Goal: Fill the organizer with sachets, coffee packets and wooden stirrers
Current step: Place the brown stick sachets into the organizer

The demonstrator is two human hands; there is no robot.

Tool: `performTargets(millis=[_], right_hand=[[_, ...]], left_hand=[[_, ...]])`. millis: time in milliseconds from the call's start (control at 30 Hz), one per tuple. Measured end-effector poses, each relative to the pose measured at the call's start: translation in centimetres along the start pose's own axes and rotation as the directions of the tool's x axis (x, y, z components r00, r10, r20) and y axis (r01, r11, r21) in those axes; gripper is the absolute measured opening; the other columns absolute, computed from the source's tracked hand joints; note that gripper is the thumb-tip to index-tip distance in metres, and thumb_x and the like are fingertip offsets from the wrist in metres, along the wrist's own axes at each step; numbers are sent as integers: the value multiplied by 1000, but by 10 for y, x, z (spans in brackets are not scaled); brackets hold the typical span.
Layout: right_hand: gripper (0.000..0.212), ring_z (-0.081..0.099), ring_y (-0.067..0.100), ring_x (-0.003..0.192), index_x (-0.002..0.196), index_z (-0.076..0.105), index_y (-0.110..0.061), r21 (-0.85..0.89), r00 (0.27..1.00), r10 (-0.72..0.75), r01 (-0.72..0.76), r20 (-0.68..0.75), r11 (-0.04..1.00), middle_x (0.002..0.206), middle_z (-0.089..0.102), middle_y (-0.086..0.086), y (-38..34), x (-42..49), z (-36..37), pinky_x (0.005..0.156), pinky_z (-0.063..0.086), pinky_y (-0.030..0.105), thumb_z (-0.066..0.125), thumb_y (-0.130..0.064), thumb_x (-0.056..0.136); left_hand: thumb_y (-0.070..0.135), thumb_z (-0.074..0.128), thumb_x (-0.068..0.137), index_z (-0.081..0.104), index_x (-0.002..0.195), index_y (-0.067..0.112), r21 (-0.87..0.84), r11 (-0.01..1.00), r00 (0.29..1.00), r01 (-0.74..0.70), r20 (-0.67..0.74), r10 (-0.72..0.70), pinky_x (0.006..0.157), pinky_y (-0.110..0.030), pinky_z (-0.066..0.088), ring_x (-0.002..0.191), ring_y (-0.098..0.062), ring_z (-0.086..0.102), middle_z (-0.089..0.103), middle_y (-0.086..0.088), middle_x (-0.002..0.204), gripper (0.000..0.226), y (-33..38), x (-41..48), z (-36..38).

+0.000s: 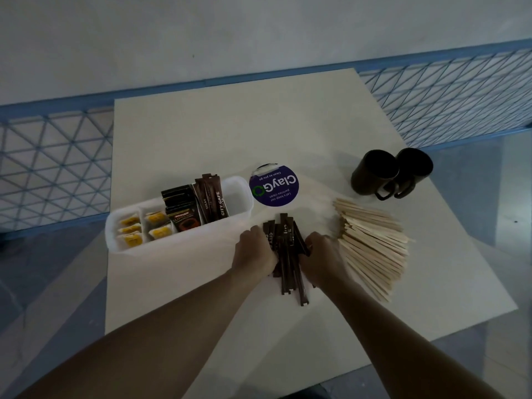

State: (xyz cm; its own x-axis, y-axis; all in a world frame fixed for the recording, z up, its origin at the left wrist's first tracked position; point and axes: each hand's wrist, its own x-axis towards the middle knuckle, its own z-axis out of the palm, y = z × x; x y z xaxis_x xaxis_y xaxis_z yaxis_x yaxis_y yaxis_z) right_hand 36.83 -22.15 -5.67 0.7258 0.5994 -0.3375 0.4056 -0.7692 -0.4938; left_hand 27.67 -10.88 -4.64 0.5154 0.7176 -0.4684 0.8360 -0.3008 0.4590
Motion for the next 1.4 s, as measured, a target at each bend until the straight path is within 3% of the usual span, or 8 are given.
performTargets(millis=[133,300,433,567,700,900,1267,1400], right_hand=[[11,60,12,63,97,57,-14,-41,997,53,-50,65,998,80,59,1,-5,13,-1,47,47,21,66,-14,90],[16,53,7,59,89,53,-16,-98,988,85,-73,126,992,81,56,0,-6,21,-2,41,35,16,69,-19,88],[24,56,12,68,100,51,-14,-121,990,85,-71,113,990,84,49,-1,-4,20,0,48,46,22,67,-28,90],[19,66,15,65,96,55,-11,-60,989,101,-95,105,994,84,61,4,-2,20,4,53,60,31,58,-30,96],[24,64,16,72,112,56,-9,-38,980,173,-171,99,985,95,58,6,-1,17,2,54,55,28,51,-29,99],[25,60,14,67,117,57,-8,54,980,159,-167,123,985,84,60,4,-1,6,-13,50,41,23,44,-24,103],[16,55,10,76,113,57,-16,125,969,151,-177,196,976,89,58,1,3,-16,-5,58,38,21,45,-21,104],[19,57,5,71,112,56,-19,114,971,144,-168,190,979,87,58,-4,0,-22,0,53,38,17,56,-34,100]], left_hand=[[4,60,86,53,116,3,49,999,1000,6,6,-6,72,-29,44,106,-31,58,59,-14,113,31,-8,2,-2],[24,68,87,61,109,4,72,997,999,-33,-2,33,68,-26,42,98,-29,64,66,-10,106,31,-17,-2,-6],[24,70,84,62,110,4,101,994,999,-29,19,27,61,-24,43,89,-24,65,66,-8,101,34,-25,-6,-8],[25,67,84,62,108,5,78,997,998,-18,55,14,57,-24,42,78,-20,59,64,-7,94,31,-30,-7,-11],[29,62,86,62,104,9,-22,999,993,-26,113,28,59,-29,53,78,-21,64,63,-3,87,27,-30,-5,-13],[22,58,87,59,101,9,-124,992,982,-15,186,38,58,-29,53,78,-22,64,60,-3,84,19,-23,1,-19],[17,41,97,46,127,6,-108,992,964,67,262,-36,74,-34,46,104,-30,57,56,-16,119,33,-10,0,-13],[33,42,101,48,122,7,-186,978,966,91,255,-42,66,-31,42,89,-24,57,59,-14,112,34,-9,-3,-6]])
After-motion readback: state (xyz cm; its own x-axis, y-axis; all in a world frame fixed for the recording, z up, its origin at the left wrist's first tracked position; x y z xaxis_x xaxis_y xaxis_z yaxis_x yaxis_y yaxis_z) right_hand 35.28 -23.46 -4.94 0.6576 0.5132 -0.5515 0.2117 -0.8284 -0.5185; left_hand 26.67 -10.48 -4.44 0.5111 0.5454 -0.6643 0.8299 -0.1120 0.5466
